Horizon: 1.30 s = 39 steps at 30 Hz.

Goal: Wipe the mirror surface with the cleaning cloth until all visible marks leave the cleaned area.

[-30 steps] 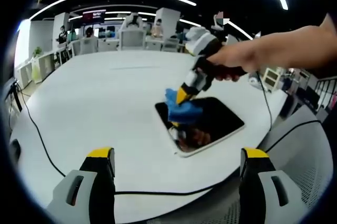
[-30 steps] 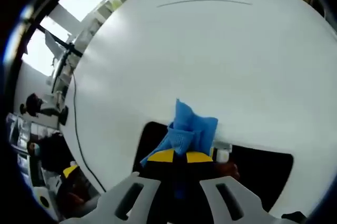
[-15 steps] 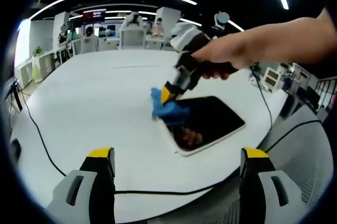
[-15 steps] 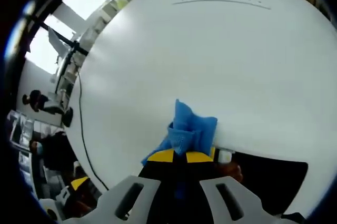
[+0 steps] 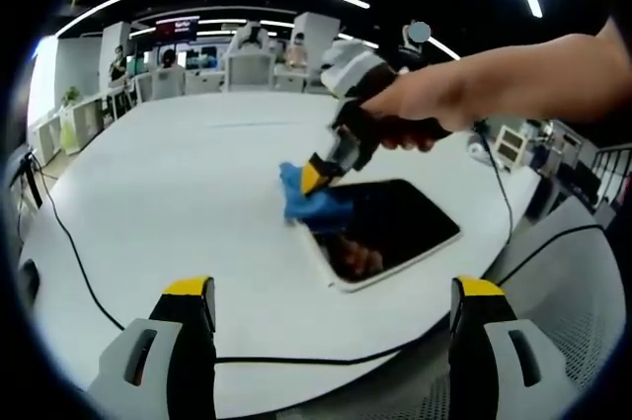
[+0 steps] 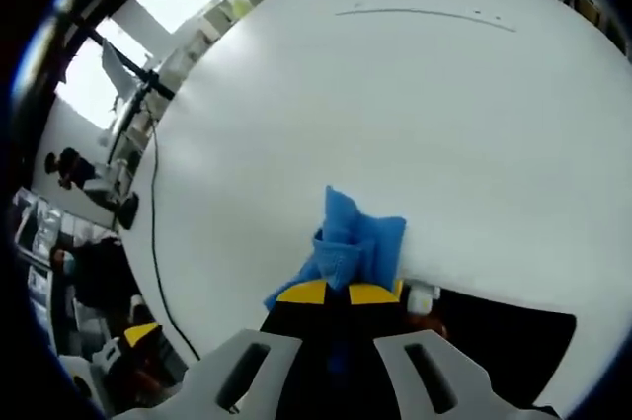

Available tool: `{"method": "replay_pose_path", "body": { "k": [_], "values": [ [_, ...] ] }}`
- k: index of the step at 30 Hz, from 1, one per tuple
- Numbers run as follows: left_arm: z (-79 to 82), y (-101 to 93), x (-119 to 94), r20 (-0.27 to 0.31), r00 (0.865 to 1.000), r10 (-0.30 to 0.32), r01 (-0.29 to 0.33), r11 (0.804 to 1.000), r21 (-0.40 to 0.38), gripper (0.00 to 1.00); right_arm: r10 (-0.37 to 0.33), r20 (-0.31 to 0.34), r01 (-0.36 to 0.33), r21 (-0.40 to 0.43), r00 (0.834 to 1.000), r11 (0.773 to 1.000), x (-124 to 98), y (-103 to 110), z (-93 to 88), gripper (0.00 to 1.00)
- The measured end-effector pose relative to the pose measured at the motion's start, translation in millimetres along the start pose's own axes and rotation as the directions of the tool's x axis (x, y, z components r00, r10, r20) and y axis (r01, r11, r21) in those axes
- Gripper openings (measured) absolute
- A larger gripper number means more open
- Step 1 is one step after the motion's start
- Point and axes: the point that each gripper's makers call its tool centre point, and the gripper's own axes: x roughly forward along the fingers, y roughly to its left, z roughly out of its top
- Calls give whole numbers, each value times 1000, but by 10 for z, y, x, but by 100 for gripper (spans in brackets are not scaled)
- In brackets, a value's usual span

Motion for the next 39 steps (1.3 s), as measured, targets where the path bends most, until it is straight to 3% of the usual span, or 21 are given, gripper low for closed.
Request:
{"method": "replay_pose_path", "body": {
  "k": [31, 39],
  "values": [
    [-53, 44, 13, -9, 1000, 2, -3, 1000, -5, 99, 30, -43, -31, -7, 999, 1000, -141, 278, -535, 0],
    [-55, 46, 21, -9, 1000, 5, -5, 1000, -6, 99, 42, -21, -42, -5, 999, 999, -123, 225, -499, 0]
  ]
}}
